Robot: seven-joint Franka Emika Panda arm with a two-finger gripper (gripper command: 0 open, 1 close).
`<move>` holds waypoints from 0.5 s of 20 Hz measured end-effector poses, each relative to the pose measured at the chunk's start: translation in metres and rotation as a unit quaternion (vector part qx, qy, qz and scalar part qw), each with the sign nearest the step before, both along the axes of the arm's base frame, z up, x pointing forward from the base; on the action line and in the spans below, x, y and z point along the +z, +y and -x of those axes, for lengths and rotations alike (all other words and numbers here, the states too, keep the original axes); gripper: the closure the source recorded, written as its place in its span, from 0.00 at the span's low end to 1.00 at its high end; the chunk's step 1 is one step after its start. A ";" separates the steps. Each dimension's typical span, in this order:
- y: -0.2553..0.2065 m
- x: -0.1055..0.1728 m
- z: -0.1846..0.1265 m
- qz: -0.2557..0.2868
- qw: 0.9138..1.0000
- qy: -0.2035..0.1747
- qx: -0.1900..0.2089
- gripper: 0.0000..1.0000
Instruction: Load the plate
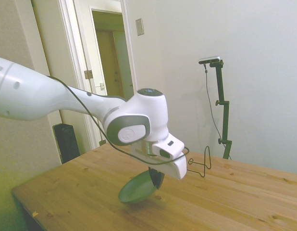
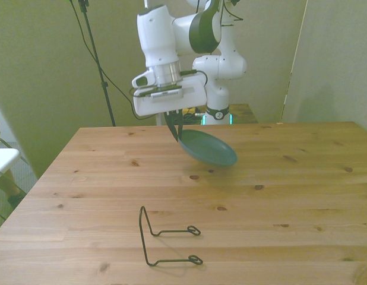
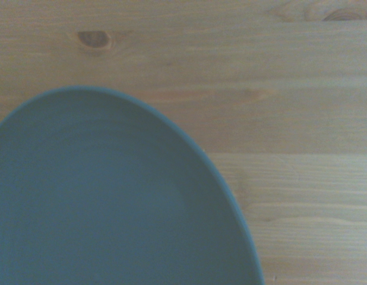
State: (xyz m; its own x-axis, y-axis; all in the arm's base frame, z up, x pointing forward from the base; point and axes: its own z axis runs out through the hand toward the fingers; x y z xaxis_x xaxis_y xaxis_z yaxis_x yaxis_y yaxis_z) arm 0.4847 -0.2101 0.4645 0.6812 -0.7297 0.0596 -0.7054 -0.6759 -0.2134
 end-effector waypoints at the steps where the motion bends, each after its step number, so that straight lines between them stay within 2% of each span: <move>1: 0.005 0.014 0.003 0.008 1.000 -0.008 -0.003 1.00; 5: 0.028 0.061 0.008 0.035 0.999 -0.033 -0.021 1.00; 10: 0.035 0.110 -0.002 0.072 0.995 -0.050 -0.057 1.00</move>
